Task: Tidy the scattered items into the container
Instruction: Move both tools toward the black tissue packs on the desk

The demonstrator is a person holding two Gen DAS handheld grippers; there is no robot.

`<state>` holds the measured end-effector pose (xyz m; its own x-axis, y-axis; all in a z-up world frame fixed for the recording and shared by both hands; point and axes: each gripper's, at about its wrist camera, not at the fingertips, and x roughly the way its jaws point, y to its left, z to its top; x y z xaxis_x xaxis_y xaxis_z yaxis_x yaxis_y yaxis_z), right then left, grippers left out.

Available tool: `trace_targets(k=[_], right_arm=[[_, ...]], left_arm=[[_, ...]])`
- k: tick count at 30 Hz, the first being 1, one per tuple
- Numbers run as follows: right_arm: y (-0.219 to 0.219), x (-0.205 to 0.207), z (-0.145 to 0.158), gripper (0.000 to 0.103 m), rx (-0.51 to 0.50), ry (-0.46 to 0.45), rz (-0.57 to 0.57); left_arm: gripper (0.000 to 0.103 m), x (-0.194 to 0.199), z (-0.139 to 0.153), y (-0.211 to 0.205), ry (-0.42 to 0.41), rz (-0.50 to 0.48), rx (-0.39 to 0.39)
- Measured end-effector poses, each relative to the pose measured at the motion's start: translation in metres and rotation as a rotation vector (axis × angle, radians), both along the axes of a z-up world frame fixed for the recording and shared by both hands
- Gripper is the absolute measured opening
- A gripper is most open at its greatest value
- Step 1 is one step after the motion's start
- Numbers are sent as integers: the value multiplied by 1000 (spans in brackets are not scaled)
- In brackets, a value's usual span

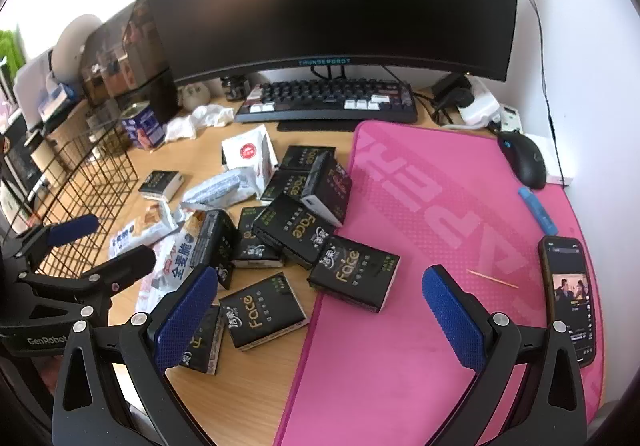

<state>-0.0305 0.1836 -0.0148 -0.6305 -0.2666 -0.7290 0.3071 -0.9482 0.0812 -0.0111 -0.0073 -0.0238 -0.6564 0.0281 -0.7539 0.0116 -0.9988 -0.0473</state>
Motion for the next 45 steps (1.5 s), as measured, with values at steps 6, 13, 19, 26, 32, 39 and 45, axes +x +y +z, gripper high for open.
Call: trace_targets(k=[6, 13, 19, 26, 32, 39, 45], right_arm=[[-1, 2, 0, 103, 4, 8, 4], [-3, 3, 1, 103, 12, 14, 7], [-1, 3, 0, 103, 1, 10, 8], [4, 4, 2, 103, -1, 57, 47], [25, -1, -11, 103, -31, 25, 71], [38, 2, -24, 103, 3, 6, 66], [37, 3, -35, 103, 22, -16, 88]], left_arm=[[102, 1, -2, 1, 1, -5, 0], [102, 1, -3, 3, -2, -10, 0], [102, 1, -4, 5, -3, -8, -3], [102, 3, -4, 6, -16, -13, -4], [102, 2, -16, 8, -49, -10, 19], [102, 7, -45, 35, -143, -88, 75], [102, 8, -70, 51, -204, -69, -4]])
